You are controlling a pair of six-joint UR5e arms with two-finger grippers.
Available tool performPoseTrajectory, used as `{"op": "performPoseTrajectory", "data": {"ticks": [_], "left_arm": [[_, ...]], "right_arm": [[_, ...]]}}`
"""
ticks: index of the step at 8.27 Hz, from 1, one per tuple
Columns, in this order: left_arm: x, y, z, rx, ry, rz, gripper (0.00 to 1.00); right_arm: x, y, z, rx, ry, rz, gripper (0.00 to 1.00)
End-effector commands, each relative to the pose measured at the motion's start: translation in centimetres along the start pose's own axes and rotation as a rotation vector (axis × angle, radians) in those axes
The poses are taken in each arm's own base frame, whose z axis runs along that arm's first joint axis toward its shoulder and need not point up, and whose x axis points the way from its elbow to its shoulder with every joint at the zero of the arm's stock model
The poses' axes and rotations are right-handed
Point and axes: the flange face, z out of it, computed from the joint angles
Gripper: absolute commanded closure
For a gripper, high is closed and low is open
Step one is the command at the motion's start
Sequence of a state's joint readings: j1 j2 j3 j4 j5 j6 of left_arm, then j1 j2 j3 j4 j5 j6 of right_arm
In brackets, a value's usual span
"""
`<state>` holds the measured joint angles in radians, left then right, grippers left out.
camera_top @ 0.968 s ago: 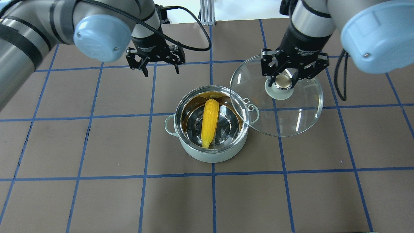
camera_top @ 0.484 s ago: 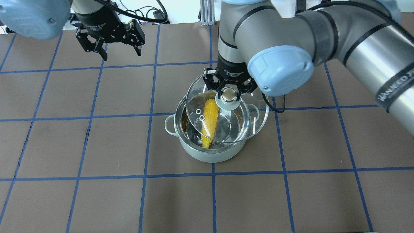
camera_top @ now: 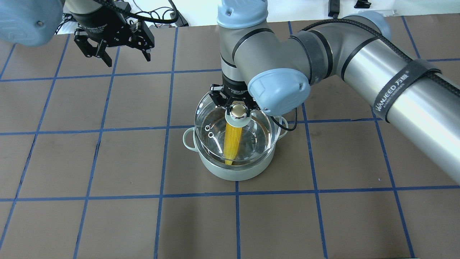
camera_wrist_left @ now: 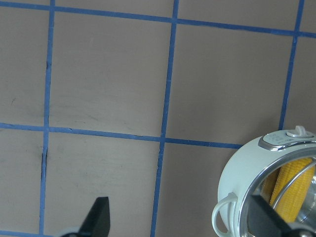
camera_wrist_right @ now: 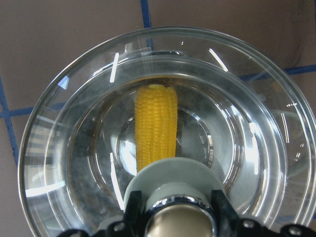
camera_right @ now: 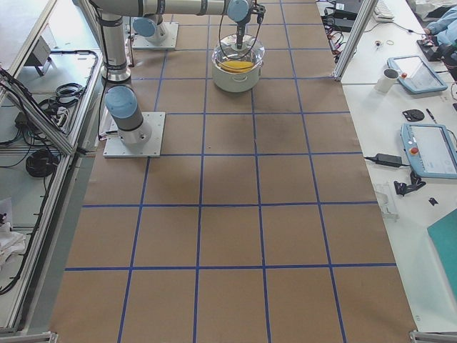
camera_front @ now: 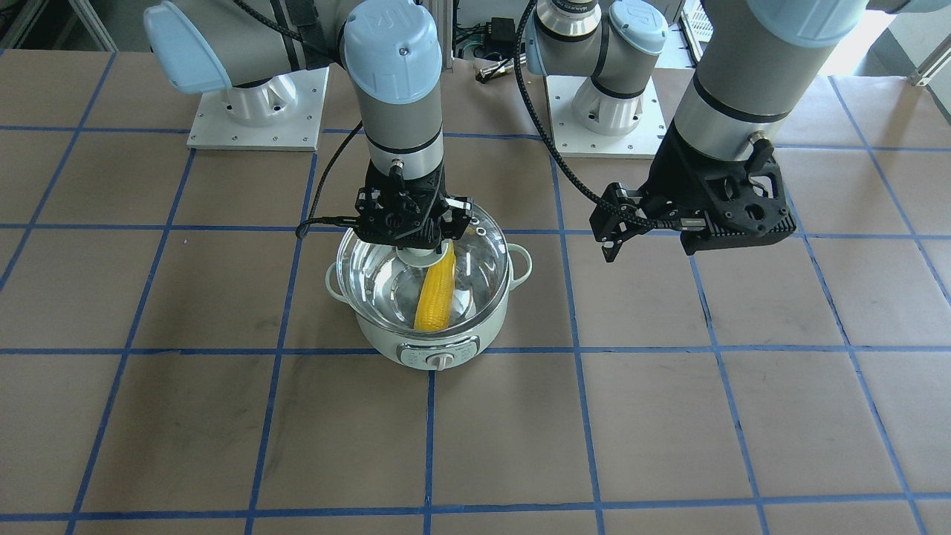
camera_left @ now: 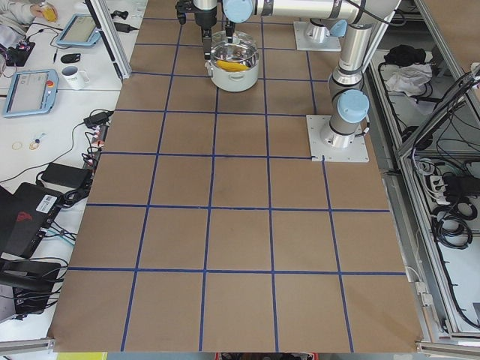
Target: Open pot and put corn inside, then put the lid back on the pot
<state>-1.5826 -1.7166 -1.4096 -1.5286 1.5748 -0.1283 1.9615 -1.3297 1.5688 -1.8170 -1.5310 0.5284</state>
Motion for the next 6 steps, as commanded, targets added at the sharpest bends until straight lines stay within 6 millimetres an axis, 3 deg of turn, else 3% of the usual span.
{"op": "performPoseTrajectory", "data": {"ticks": [1,6], "left_arm": [[0.0,0.4,-0.1,-0.001,-0.002,0.0,0.0],[-0.1,0.7,0.5,-0.011,-0.005,0.0,0.0]], "right_arm": [[-0.2,0.0,1.1,-0.013,0.011,0.009,0.74],[-0.9,-0.2,2.4,-0.011,0.012,0.021,0.74]]}}
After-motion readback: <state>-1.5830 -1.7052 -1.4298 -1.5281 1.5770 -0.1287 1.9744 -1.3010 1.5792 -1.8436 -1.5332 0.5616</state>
